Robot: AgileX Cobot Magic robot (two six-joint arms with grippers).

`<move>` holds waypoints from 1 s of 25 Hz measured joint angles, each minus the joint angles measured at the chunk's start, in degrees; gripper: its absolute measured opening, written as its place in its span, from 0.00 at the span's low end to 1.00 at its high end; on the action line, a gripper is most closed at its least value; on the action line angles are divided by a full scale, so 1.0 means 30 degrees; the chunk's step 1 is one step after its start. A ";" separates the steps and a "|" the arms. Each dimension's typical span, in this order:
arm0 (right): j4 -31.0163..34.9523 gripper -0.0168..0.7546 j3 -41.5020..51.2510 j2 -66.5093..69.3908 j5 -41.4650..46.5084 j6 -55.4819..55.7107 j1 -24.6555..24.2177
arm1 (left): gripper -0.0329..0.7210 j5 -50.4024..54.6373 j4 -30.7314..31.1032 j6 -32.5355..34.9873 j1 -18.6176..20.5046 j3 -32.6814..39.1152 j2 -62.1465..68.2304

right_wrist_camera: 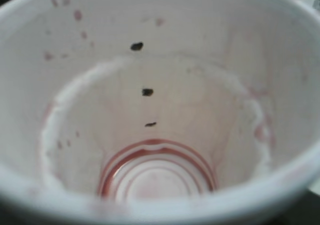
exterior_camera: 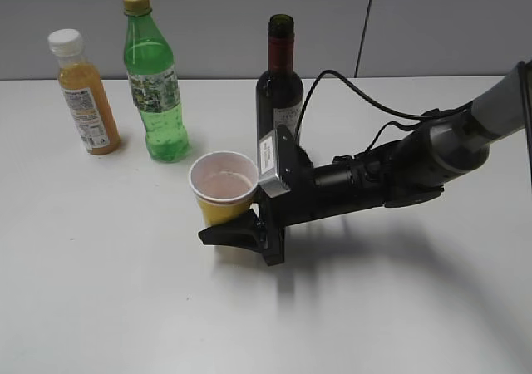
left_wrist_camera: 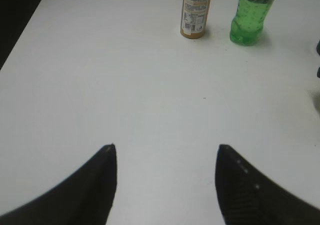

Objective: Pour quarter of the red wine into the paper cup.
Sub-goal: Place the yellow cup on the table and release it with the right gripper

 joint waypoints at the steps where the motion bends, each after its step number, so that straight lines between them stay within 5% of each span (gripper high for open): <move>1: 0.0000 0.60 -0.0298 0.0114 0.0018 0.0064 0.0000 | 0.65 0.0000 0.0000 0.0000 0.0000 0.0000 0.0000; 9: -0.0216 0.60 -0.1845 0.1020 0.0044 0.1163 -0.0018 | 0.65 0.0000 0.0000 0.0000 0.0000 0.0000 0.0000; 17: -0.4713 0.60 -0.1781 0.0822 -0.0196 0.2199 -0.0762 | 0.65 0.0000 0.0000 0.0002 0.0000 0.0000 0.0000; 25: -0.3970 0.60 -0.0187 0.0705 -0.0263 0.1205 -0.2020 | 0.65 0.0000 0.0000 -0.0014 0.0000 0.0000 0.0000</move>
